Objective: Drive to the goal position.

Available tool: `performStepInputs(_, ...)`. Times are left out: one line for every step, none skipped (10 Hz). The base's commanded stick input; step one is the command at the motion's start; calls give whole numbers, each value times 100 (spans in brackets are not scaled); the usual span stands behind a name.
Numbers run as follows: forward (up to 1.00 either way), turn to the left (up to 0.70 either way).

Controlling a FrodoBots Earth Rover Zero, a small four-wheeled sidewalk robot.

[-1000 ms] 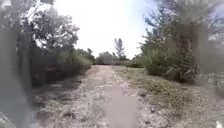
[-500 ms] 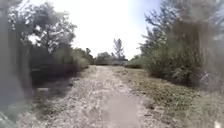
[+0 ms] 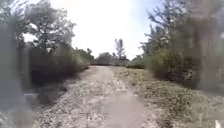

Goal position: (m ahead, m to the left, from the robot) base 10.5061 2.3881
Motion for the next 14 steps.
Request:
performStepInputs(70, 0)
performStepInputs(70, 0)
performStepInputs(70, 0)
performStepInputs(70, 0)
performStepInputs(70, 0)
performStepInputs(70, 0)
performStepInputs(70, 0)
performStepInputs(70, 0)
performStepInputs(70, 0)
performStepInputs(70, 0)
performStepInputs(70, 0)
performStepInputs(70, 0)
performStepInputs(70, 0)
performStepInputs(70, 0)
